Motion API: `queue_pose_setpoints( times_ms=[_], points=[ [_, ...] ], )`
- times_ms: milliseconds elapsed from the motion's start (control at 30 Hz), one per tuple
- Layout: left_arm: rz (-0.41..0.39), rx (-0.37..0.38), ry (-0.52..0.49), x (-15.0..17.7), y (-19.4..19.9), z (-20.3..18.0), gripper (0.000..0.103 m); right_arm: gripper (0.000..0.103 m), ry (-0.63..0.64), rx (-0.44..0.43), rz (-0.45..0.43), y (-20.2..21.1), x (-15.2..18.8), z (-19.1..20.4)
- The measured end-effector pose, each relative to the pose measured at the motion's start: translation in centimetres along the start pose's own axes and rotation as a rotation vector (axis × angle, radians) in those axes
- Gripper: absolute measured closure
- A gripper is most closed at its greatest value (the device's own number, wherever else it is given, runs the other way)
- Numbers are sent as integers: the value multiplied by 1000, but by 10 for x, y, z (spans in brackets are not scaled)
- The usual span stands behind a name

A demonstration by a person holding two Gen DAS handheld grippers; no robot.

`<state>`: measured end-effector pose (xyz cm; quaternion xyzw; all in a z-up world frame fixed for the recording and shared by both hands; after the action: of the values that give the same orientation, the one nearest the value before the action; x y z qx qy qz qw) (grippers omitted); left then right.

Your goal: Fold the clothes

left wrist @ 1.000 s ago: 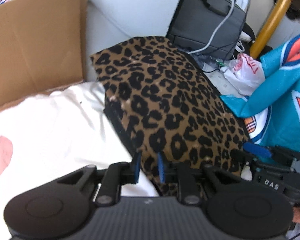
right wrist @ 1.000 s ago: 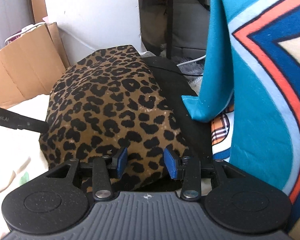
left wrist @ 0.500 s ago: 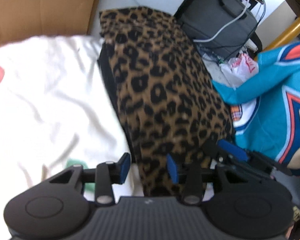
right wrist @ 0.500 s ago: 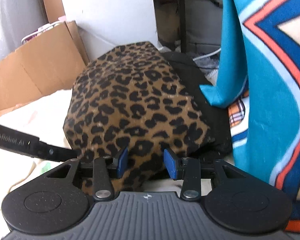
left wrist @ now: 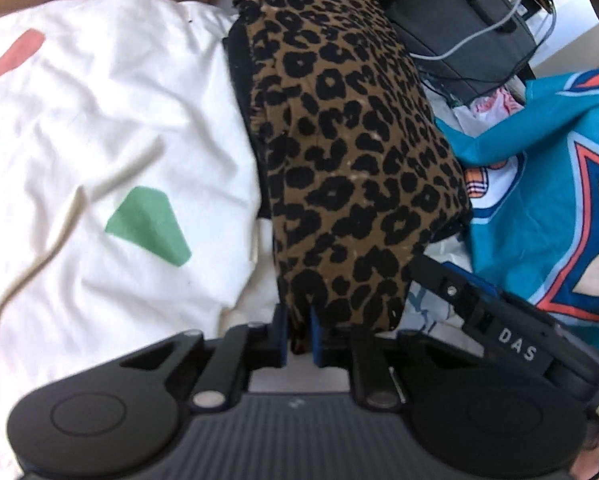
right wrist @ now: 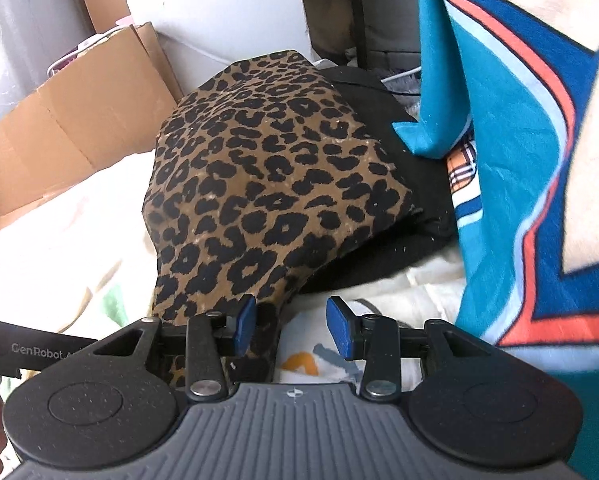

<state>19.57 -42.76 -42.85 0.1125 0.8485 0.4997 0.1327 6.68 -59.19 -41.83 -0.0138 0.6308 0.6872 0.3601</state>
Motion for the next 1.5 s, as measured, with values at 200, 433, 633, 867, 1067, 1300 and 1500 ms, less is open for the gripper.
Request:
queue_pose_setpoints(
  times_ms=[200,433,633,867,1067,1300,1500],
  points=[
    [52,-17,16,9,7,-1,89,57,-37,-15,-5,8,-2,4],
    [50,-120,44,8,52,7,37,55,-118,-13,-21,19,-10,12],
    [94,-165,95,1,81,9,12,10,-161,15,11,37,-23,22],
    [131,-225,123,5,133,11,7,8,-253,1,87,72,-36,37],
    [104,-263,188,9,198,18,6,8,-274,-12,150,109,-46,60],
    [68,-300,196,17,255,18,5,7,-282,-65,208,166,-58,87],
    [37,-342,211,27,310,20,3,5,-278,-103,189,232,-76,105]
  ],
)
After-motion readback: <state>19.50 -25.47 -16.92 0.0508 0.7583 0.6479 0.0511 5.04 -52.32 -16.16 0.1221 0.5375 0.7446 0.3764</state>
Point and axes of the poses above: each gripper's, at about its wrist camera, not at the fingertips, and y roughly against the way its jaws point, z to its left, x to its underside, the point moved 7 cm from there along -y, roughly the way its jaws point, and after that the axes turned 13 degrees about z, right-handed, at the moved point
